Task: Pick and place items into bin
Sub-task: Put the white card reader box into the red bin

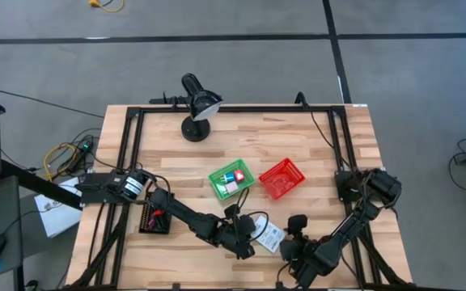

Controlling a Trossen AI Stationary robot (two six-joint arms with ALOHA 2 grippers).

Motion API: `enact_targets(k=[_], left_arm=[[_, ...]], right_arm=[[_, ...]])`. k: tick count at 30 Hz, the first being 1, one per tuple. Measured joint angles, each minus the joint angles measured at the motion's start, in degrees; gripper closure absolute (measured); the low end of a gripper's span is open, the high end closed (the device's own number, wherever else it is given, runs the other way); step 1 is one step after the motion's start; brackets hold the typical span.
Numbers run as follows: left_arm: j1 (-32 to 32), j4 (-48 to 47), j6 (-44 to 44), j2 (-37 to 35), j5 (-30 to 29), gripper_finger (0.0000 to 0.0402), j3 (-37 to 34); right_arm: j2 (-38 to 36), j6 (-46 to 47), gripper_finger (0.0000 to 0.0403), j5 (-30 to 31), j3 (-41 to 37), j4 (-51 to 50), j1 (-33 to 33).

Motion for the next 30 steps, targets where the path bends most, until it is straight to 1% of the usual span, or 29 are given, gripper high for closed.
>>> enact_targets(k=[5,9,13,18,23,27,30], left_arm=[[0.2,0.0,0.0,0.0,0.3,0.0402,0.0],[0.2,-0.2,-0.2,0.0,-0.1,0.0401,0.0],[0.2,-0.2,-0.2,-0.1,-0.6,0.0401,-0.1],[0.2,0.1,-0.5,-0.1,-0.6,0.0401,-0.1],[0.2,0.2,-1.5,-0.1,-0.5,0.0402,-0.1],[0.2,0.3,-1.8,-0.1,-1.0,0.0401,-0.1],[0.2,0.2,-1.7,-0.5,-1.7,0.0401,-0.1]], right_arm=[[0.3,-1.6,0.0194,6.1,-0.4,0.9,0.2],[0.3,-6.3,0.0194,8.2,-1.5,2.0,-0.3],[0.6,-8.2,0.0194,14.5,-3.0,2.7,-1.2],[0.2,-16.2,0.0194,16.4,-5.8,9.5,-2.9],[0.2,-24.8,0.0198,17.4,-6.5,14.7,-4.0],[0.2,-26.5,0.0215,18.2,-6.5,16.0,-4.2],[0.2,-26.2,0.0238,18.7,-6.5,16.1,-4.2]])
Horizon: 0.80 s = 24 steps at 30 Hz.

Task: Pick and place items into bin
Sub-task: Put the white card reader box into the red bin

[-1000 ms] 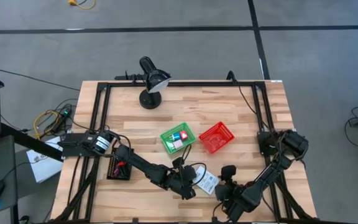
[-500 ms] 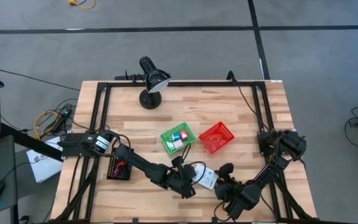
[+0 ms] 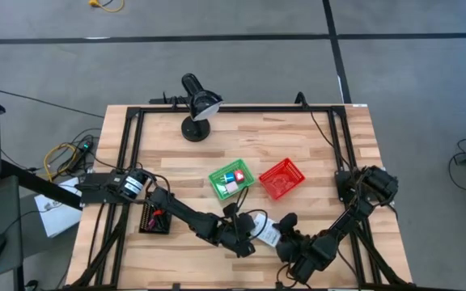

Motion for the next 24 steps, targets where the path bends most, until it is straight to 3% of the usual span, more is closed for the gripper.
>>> enact_targets(k=[7,12,16,20,24], left_arm=[[-0.6,-6.4,0.0,-5.1,-8.0,0.0401,-0.2],[-2.1,-18.2,-3.7,-11.6,-16.3,0.0401,-0.2],[-4.1,-28.0,-7.5,-17.6,-21.9,0.0401,-0.2],[-6.7,-34.4,-9.9,-22.9,-25.8,0.0401,-0.1],[-9.0,-37.0,-9.8,-26.8,-27.0,0.0401,0.0]], right_arm=[[0.1,3.2,0.0329,2.8,-0.1,0.3,0.1],[-1.3,17.4,0.0384,5.7,-0.3,-2.6,0.4],[-6.4,32.2,0.0389,9.6,-0.3,-10.2,0.6],[-15.1,46.2,0.0373,9.2,-0.3,-22.1,0.0],[-26.0,50.3,0.0363,5.6,-0.2,-30.2,-1.1]])
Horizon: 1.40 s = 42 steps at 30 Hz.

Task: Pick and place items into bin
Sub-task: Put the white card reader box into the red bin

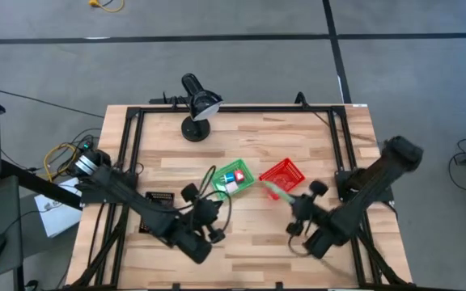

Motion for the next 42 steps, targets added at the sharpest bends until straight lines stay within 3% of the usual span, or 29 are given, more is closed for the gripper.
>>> enact_targets(k=[5,10,13,19,23,28,33,42], left_arm=[[-2.0,-0.5,2.4,-3.3,0.4,0.0401,0.0],[-3.4,-0.9,5.9,-6.0,0.5,0.0401,0.0],[-4.4,-1.0,8.4,-8.7,0.8,0.0401,0.0],[-8.6,-1.2,14.7,-17.5,-0.1,0.0401,0.1],[-11.5,-1.2,16.2,-23.1,-3.7,0.0401,0.1],[-13.9,-1.2,16.3,-27.1,-6.0,0.0401,0.1],[-16.3,-0.3,17.4,-28.7,-5.9,0.0401,0.1],[-18.5,-0.1,17.9,-31.3,-9.3,0.0401,0.1]], right_arm=[[-14.9,-4.3,0.0383,-18.6,0.1,-1.6,-6.1],[-25.6,-9.5,0.0387,-29.2,0.1,-1.7,-17.3],[-28.2,-13.4,0.0385,-36.7,0.1,-1.7,-26.5],[-25.8,-21.5,0.0388,-52.7,-5.2,4.4,-39.7],[-22.0,-26.7,0.0384,-65.1,-8.2,12.6,-44.7],[-14.7,-30.3,0.0388,-68.7,-8.4,12.6,-48.6],[-8.9,-33.5,0.0381,-76.7,-8.4,14.6,-51.1],[-3.3,-35.5,0.0364,-81.9,-8.2,16.5,-55.4]])
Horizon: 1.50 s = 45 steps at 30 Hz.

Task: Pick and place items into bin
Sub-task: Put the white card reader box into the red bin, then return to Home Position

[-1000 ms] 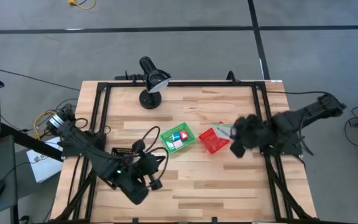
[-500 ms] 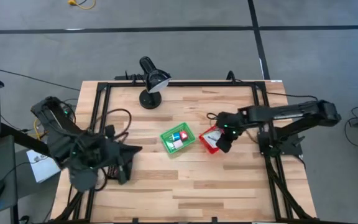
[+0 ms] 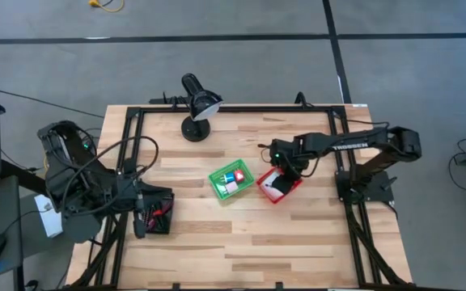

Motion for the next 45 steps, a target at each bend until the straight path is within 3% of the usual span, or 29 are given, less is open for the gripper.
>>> enact_targets(k=[6,14,27,30,33,37,39,43,45], left_arm=[[0.0,-0.1,0.2,0.1,-0.5,0.0401,0.0],[0.0,-0.1,1.2,0.1,-0.6,0.0401,0.0],[-0.2,-0.8,1.2,0.2,-0.6,0.0401,1.4],[-1.5,-1.3,5.5,0.2,0.3,0.0401,4.2],[-3.9,-5.9,9.6,0.0,0.1,0.0401,9.4],[-7.9,-15.3,6.8,-1.5,-2.8,0.0401,16.6],[-10.0,-22.0,2.0,-2.7,-0.7,0.0401,19.2],[-13.8,-37.8,-13.3,-6.9,10.9,0.0401,20.2],[-15.4,-42.7,-19.9,-9.0,9.6,0.0401,16.9]], right_arm=[[0.5,-2.9,0.0314,-0.9,0.0,-0.5,-1.9],[0.5,-5.0,0.0254,0.1,6.3,-12.7,-5.6],[0.4,-13.3,0.0255,1.8,12.7,-20.1,-14.6],[-0.9,-11.7,0.0257,1.8,15.7,-23.9,-16.0],[-4.2,-11.9,0.0257,1.8,18.2,-24.5,-16.1],[-11.5,-11.9,0.0254,2.9,20.8,-24.6,-14.3],[-16.2,-12.7,0.0253,6.6,20.8,-25.0,-13.0],[-27.5,-17.6,0.0255,15.3,19.5,-29.6,-9.8],[-34.0,-16.7,0.0257,18.6,17.6,-27.7,-7.8]])
